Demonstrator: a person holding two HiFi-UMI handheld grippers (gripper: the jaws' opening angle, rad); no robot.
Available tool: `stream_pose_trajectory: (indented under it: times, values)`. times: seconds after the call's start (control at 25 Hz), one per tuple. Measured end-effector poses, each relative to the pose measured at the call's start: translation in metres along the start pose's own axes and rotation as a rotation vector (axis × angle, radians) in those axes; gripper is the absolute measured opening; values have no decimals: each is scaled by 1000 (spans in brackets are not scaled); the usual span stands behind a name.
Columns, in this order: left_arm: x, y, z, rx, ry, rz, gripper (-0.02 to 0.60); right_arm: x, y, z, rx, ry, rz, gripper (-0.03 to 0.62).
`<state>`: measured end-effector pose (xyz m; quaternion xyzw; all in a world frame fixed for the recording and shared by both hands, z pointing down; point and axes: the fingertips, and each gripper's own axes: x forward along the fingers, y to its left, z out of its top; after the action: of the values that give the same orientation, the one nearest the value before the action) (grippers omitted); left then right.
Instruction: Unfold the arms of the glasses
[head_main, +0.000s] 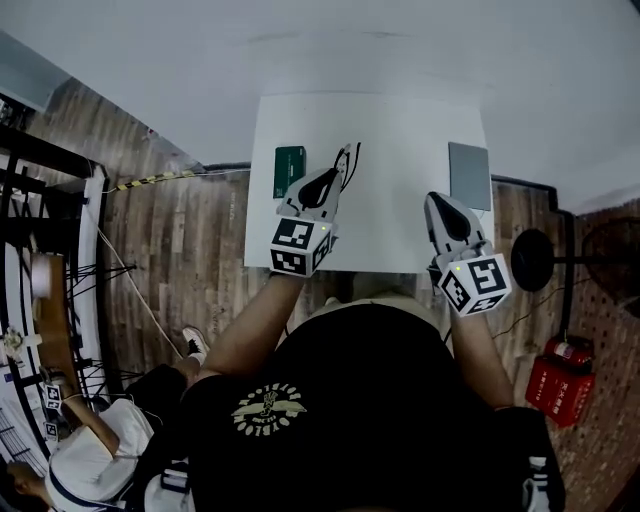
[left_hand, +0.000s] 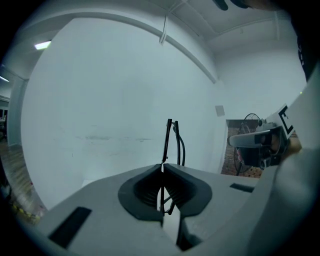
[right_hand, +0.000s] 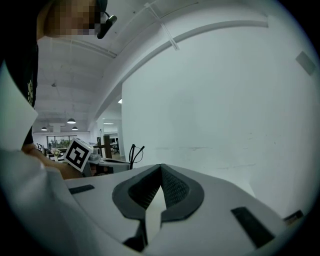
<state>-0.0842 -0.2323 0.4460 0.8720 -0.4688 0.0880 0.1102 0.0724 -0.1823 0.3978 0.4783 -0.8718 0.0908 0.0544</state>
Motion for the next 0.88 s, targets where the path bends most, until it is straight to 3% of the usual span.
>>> stream_pose_trajectory:
  times: [0.36, 0.72, 0.88]
  values:
    - [-65, 17, 17, -19, -93, 4, 21, 0, 65, 31, -92, -85, 77, 0]
    - [-122, 21, 30, 3, -158, 21, 21, -13, 87, 36, -134, -78, 22, 0]
    - [-116, 15, 33, -10, -158, 7, 21, -14, 76, 36, -122, -70, 10, 0]
